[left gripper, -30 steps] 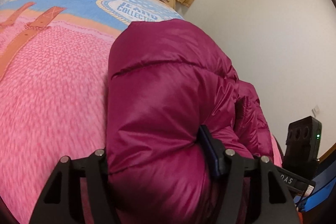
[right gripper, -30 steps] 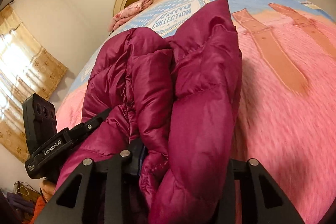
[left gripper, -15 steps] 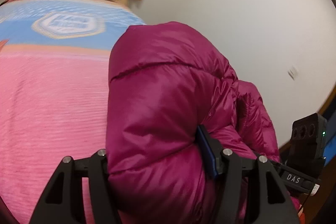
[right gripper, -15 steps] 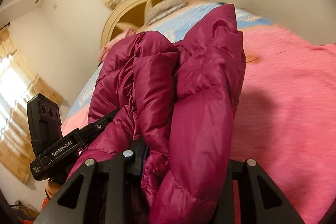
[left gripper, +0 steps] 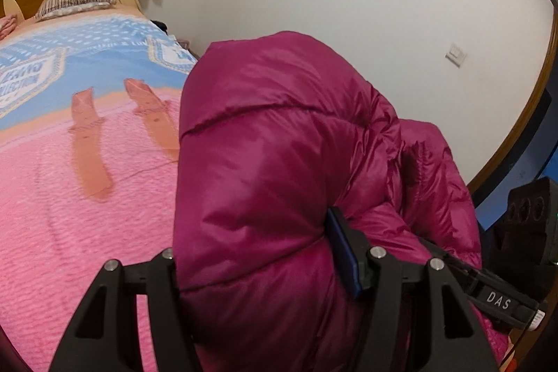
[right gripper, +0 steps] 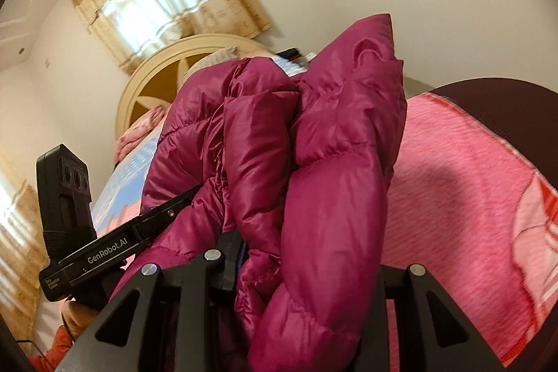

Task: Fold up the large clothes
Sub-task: 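Lift the bundle with both tools and carry it toward the dark stool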

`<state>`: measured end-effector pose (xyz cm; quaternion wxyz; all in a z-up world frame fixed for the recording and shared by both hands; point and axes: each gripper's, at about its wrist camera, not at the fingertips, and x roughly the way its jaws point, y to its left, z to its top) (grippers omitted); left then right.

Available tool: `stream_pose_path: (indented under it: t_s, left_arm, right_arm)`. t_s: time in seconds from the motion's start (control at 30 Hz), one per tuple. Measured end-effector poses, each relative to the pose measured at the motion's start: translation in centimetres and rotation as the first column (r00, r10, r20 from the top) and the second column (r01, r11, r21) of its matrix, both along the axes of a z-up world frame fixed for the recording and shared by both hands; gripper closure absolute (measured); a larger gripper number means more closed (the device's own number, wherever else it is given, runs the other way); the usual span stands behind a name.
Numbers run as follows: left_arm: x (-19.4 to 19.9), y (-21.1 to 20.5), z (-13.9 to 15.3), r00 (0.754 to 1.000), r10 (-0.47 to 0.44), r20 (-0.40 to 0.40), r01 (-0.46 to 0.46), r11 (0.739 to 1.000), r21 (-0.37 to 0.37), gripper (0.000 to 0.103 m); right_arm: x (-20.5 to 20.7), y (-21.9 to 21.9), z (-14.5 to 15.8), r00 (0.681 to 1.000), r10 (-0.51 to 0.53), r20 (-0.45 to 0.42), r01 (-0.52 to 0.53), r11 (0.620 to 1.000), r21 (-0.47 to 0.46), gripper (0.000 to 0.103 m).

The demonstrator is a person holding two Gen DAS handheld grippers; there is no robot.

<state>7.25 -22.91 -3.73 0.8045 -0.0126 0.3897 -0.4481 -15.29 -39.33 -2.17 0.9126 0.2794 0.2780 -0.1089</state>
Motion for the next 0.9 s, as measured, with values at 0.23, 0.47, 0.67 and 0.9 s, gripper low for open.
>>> stream_pose_path:
  t_s: [0.23, 0.47, 0.67, 0.9]
  left_arm:
    - [-0.3, -5.1, -1.1, 1.000, 0.023, -0.010, -0.022, 0.997, 0.067, 0.040]
    - [-0.1, -10.0, -2.6, 1.000, -0.001, -0.017, 0.004, 0.989, 0.147, 0.040]
    - [-0.5, -12.6, -3.2, 1.000, 0.005, 0.022, -0.010, 0.977, 0.212, 0.040]
    - [-0.1, -14.2, -3.6, 0.998, 0.033, 0.047, -0.044, 0.966, 0.254, 0.040]
  right_arm:
    - [0.9, -4.0, 0.0, 0.999, -0.019, -0.041, 0.018, 1.000, -0.021, 0.070]
    - [1.9, -7.6, -1.1, 0.991, -0.088, -0.102, 0.081, 0.995, -0.066, 0.071]
    - [3.1, -11.1, -2.9, 0.985, -0.089, -0.151, 0.081, 0.995, -0.056, 0.071]
    - [4.5, -13.5, -5.2, 0.985, -0.051, -0.163, 0.049, 0.999, -0.017, 0.071]
